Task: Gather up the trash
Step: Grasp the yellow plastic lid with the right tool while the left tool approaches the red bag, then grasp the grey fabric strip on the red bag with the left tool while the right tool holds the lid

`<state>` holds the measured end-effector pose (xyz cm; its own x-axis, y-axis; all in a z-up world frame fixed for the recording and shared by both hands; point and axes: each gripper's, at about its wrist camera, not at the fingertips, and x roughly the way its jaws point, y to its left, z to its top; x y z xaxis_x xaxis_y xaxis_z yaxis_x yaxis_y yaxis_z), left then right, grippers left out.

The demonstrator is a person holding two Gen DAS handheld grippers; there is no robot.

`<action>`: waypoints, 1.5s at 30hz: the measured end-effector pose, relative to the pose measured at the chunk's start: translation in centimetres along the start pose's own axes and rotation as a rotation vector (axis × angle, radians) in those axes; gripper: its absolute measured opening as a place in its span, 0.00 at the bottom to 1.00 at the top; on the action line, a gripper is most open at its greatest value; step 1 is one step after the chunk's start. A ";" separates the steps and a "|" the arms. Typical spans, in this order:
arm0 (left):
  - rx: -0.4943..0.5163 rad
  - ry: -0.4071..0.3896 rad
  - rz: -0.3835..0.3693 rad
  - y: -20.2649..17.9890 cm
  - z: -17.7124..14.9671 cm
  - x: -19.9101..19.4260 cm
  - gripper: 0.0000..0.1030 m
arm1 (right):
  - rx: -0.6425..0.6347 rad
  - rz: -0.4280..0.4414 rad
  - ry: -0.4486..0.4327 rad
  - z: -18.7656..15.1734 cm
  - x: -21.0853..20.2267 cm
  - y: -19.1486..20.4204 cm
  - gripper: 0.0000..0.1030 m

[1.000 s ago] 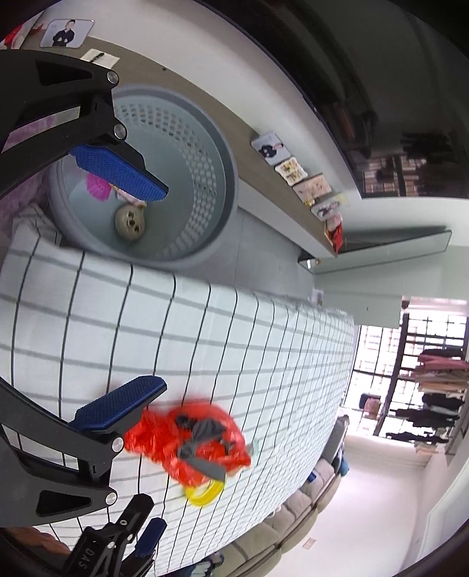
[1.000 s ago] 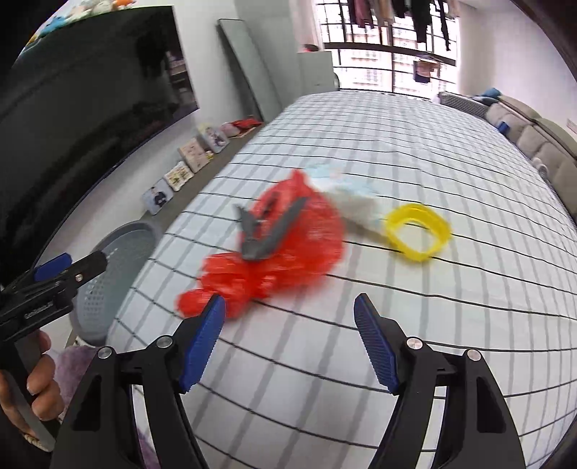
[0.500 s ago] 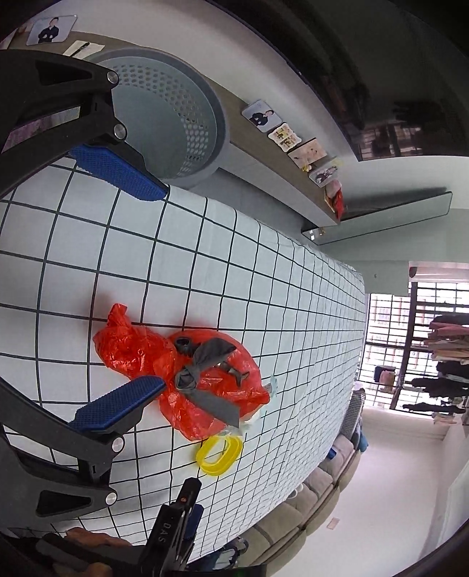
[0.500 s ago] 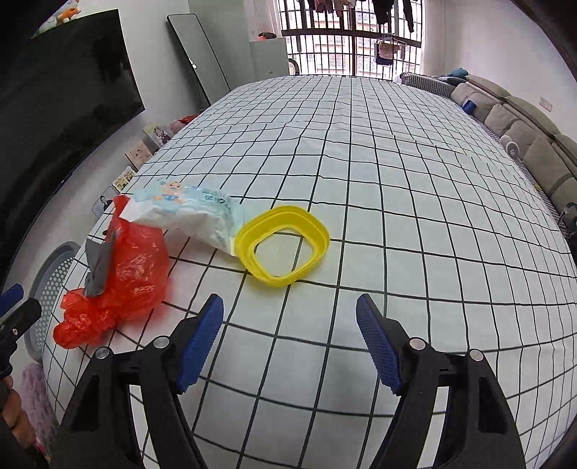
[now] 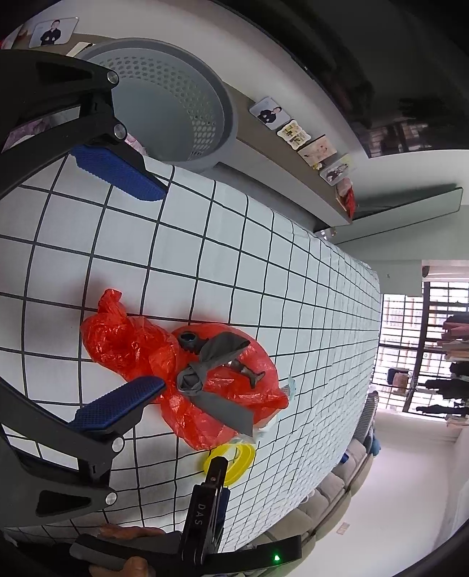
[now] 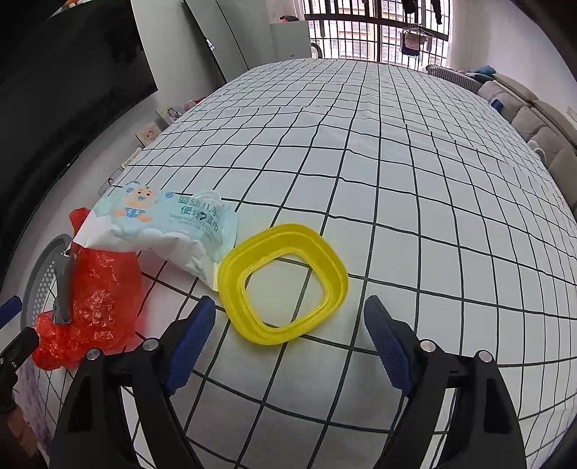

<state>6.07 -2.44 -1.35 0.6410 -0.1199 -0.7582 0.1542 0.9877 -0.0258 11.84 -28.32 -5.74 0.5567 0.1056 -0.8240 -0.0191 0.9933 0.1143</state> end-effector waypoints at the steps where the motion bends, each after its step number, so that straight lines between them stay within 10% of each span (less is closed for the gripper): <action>1: 0.000 0.001 0.000 0.0 0.0 0.1 0.93 | -0.003 0.007 0.004 0.2 0.2 0.0 0.78; 26: 0.000 0.014 -0.002 0.2 -0.3 0.4 0.93 | -0.112 -0.048 -0.019 0.9 1.9 2.8 0.69; 45: 0.026 -0.002 -0.034 -1.5 -0.1 0.1 0.93 | 0.026 -0.032 -0.110 -5.0 -6.2 2.5 0.69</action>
<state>5.85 -3.97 -1.42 0.6364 -0.1536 -0.7559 0.1957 0.9801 -0.0344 4.23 -26.23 -3.14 0.6442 0.0663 -0.7620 0.0213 0.9943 0.1045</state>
